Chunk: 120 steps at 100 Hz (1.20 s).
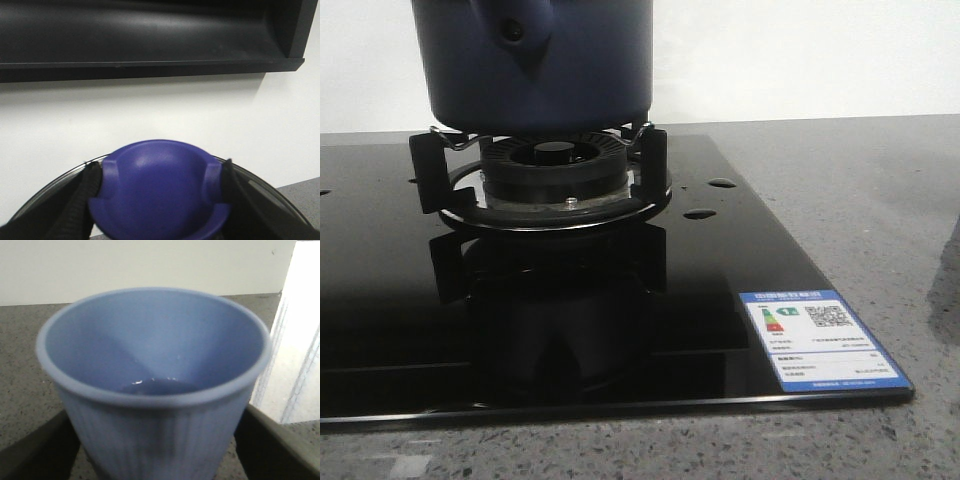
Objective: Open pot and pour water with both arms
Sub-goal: 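Lift the blue cup with right gripper and carry it over the pot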
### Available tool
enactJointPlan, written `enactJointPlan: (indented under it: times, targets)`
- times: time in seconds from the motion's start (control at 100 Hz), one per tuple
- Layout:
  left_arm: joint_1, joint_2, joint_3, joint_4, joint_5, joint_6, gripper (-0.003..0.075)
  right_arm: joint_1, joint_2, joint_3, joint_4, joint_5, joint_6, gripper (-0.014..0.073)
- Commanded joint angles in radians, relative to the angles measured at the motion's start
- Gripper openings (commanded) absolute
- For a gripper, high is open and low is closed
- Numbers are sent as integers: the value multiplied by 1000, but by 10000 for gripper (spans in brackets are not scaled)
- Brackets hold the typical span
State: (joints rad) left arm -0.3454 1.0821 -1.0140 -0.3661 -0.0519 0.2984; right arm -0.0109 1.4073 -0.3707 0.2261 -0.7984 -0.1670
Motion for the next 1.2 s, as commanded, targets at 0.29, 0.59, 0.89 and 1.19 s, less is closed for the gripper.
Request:
enactJointPlan:
  times: [0.29, 0.59, 0.89, 1.19]
  targets:
    - [3, -27, -36, 0, -108, 2, 396, -8, 7, -105, -57, -25, -9, 440]
    - [3, -27, -36, 0, -108, 2, 396, -3, -6, -105, -79, -23, -9, 357]
    - [3, -27, -36, 0, -108, 2, 396, 69, -156, -186, -167, 248, -9, 357]
    - [3, -27, -36, 0, -108, 2, 396, 196, -213, -436, -283, 617, -9, 357]
